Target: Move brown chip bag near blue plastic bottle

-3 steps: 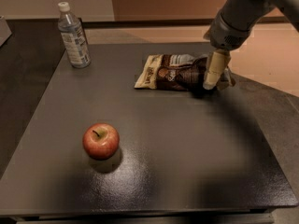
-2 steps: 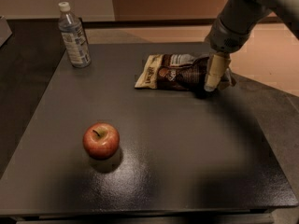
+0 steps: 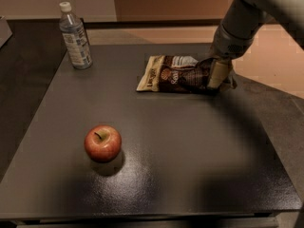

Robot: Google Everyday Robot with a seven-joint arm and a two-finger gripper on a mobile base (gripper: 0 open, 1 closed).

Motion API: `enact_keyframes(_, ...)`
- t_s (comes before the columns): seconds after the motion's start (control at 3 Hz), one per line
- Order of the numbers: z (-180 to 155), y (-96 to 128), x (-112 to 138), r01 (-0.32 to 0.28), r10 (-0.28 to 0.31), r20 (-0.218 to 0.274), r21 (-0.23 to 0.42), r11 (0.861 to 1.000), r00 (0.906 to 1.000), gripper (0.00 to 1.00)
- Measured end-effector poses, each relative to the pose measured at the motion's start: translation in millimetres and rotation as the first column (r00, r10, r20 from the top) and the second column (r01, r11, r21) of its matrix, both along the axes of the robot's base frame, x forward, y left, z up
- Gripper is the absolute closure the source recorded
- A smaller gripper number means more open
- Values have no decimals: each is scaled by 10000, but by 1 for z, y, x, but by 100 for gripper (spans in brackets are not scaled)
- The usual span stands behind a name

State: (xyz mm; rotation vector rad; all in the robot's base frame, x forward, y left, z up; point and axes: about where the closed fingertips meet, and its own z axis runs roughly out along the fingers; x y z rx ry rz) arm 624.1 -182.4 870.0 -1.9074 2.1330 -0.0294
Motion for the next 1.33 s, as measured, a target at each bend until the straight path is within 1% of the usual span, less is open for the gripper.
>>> enact_keyframes(0.33,1,7,-3,-270,270,-7,34,9996,9996,64)
enact_keyframes(0.67,16,25,-2,-552,548,178,228,9982,9983,88)
enact_keyframes(1.0,34,44,5,-754,737,425,413,9963,9964,100)
enact_keyframes(1.33,50,64,13,-894,859,605,585,9943,9945,100)
